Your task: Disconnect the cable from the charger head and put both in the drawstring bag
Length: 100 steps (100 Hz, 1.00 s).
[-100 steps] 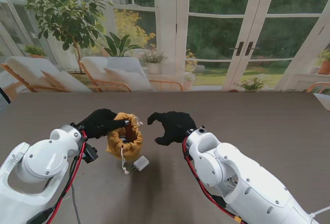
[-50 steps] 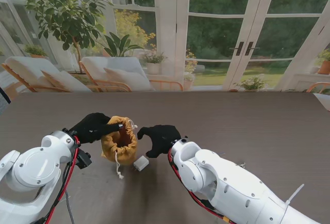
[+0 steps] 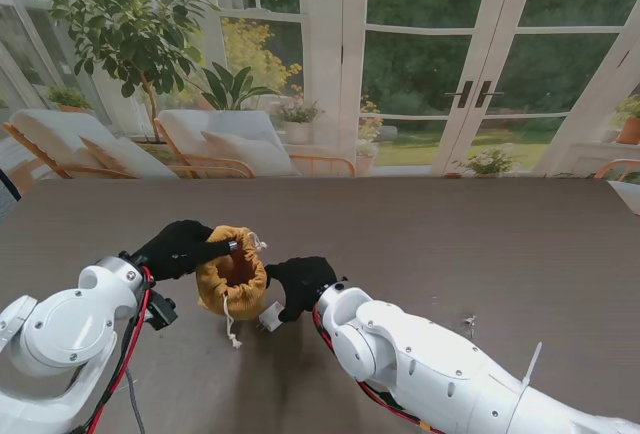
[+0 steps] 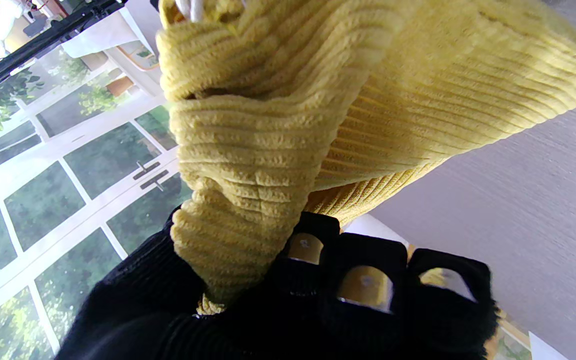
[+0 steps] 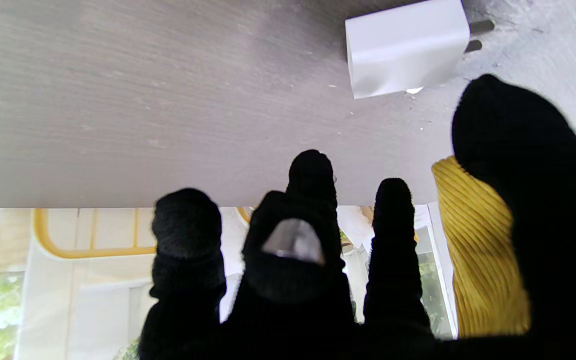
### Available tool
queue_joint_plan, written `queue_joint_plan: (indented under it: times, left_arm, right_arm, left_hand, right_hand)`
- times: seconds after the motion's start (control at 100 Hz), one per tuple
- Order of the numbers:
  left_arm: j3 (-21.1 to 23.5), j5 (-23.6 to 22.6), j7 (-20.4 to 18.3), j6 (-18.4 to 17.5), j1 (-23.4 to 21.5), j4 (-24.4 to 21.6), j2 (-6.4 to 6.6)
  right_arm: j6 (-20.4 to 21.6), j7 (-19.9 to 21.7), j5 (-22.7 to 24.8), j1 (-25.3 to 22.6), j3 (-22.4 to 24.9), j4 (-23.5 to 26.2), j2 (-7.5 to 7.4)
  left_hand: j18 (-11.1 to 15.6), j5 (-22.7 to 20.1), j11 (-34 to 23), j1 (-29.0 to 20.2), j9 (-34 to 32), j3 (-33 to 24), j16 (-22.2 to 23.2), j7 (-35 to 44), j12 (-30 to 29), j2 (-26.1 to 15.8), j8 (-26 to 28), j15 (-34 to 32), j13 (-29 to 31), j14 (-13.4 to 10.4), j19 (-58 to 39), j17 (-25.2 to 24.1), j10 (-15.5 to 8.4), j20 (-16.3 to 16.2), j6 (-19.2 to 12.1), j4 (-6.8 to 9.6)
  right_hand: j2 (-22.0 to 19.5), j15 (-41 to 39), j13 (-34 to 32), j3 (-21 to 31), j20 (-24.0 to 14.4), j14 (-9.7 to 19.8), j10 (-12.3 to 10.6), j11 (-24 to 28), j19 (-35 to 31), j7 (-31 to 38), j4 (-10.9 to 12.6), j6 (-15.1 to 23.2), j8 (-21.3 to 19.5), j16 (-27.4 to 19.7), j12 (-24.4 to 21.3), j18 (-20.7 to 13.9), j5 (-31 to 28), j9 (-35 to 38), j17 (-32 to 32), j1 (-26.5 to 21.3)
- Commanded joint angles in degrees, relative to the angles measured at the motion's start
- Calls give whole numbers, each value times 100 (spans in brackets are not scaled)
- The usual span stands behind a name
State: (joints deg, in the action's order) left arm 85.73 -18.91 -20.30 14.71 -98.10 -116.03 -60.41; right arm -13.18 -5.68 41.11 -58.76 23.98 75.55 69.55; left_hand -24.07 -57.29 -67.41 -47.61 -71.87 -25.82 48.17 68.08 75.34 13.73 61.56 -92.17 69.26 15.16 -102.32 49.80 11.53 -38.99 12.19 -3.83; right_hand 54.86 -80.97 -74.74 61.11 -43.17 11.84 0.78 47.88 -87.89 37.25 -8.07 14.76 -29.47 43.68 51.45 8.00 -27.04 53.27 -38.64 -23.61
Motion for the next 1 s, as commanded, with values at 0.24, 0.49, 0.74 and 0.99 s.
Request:
queue_joint_plan:
  times: [0.24,0.49,0.74,0.99]
  left_arm:
    - [32,66,-122,33,-42,-65,-24]
    - [53,98,-138,39,-61,-75,-22]
    - [61,103,-152,65,-76,-88,-20]
    - [48,129,-158,106,-69,-84,-20]
  right_arm:
    - [131,-268,-42,163,-310,-619,286]
    - [230,-534,-16,239,-483,-1001,430]
    - [242,-785,15,284,-604,-1287,571]
    - [272,-719,-67,361,-702,-1434,642]
  left_hand:
    - [-55,71,-16,-151,81,20,65,-77,127,-337,74,-128,-44,-299,-316,-39,-22,-196,711,-15]
    - [-57,75,-16,-160,81,32,64,-76,126,-346,77,-128,-44,-299,-304,-37,-22,-224,714,-20]
    - [-50,73,-16,-161,81,42,63,-75,126,-346,77,-128,-44,-299,-304,-31,-22,-247,702,-18]
    - [-52,67,-11,-153,69,41,58,-77,121,-350,72,-126,-28,-312,-315,-11,-24,-265,699,-15]
  right_hand:
    - [677,-378,-139,437,-192,382,-210,206,-439,325,-237,175,-1,208,190,-206,-242,290,-2582,126]
    - [883,-500,-140,532,-184,476,-248,273,-530,446,-275,182,-13,289,228,-263,-445,399,-2604,92]
    - [965,-626,-138,611,-185,571,-300,355,-673,514,-292,172,6,387,264,-385,-547,575,-2640,23]
    - [921,-649,-141,616,-156,617,-314,355,-694,391,-272,163,111,421,279,-406,-486,600,-2642,-81]
